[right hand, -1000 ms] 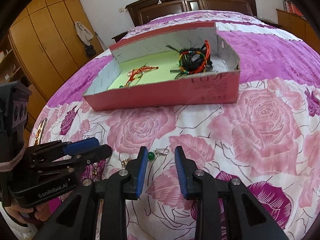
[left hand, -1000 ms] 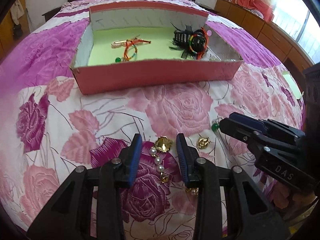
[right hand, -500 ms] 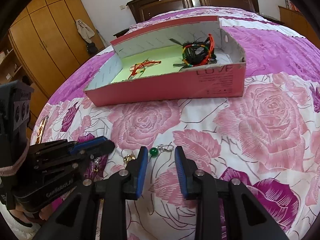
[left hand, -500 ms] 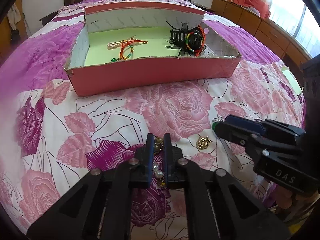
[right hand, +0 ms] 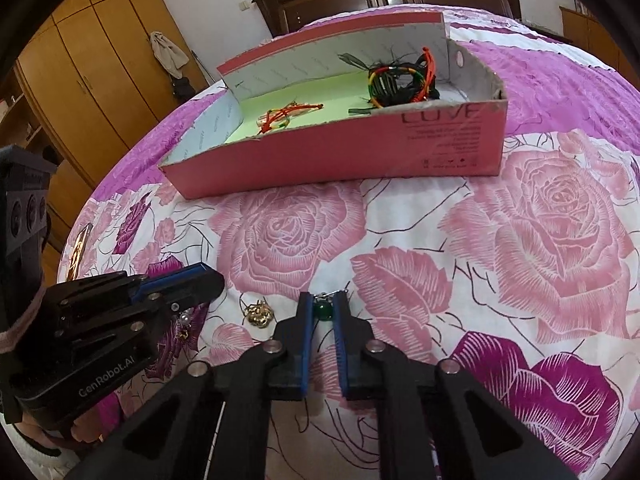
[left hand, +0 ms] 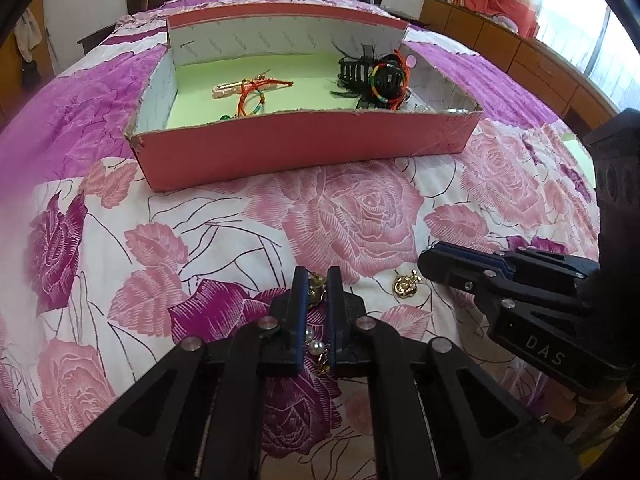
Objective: Organize jewelry
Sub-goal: 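Grasp gold pearl earring with left tool while right tool grasps green bead earring, then carry both held earrings into the pink box, then open both tools to release the earrings inside the box, then move both tools out of the box to the small gold charms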
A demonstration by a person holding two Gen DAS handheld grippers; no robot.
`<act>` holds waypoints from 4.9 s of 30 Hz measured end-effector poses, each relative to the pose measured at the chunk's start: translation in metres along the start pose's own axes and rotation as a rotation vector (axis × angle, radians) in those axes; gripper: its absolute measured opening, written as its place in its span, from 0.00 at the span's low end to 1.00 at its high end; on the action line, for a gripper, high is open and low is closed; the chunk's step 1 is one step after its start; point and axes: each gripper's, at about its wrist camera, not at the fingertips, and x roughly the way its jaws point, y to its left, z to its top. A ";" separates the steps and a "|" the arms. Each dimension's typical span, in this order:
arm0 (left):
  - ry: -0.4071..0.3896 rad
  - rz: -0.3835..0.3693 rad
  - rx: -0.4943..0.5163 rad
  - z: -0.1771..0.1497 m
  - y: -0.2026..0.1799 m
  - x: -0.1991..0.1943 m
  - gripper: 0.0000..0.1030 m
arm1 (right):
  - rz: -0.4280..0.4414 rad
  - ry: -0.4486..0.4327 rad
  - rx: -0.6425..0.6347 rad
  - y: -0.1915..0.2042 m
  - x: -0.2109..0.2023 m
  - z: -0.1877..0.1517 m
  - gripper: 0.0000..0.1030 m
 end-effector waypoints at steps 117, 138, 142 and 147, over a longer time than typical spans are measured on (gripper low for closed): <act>-0.043 -0.019 -0.010 0.037 -0.001 -0.024 0.29 | -0.020 -0.123 -0.031 -0.002 -0.038 0.044 0.37; 0.147 -0.105 0.046 -0.016 -0.027 -0.021 0.29 | -0.032 -0.011 -0.037 -0.002 -0.036 0.021 0.37; 0.162 -0.099 0.068 -0.022 -0.031 -0.016 0.28 | -0.032 -0.010 -0.034 -0.002 -0.037 0.020 0.37; 0.166 -0.070 0.096 -0.026 -0.034 -0.012 0.18 | -0.028 -0.007 -0.034 -0.001 -0.037 0.018 0.37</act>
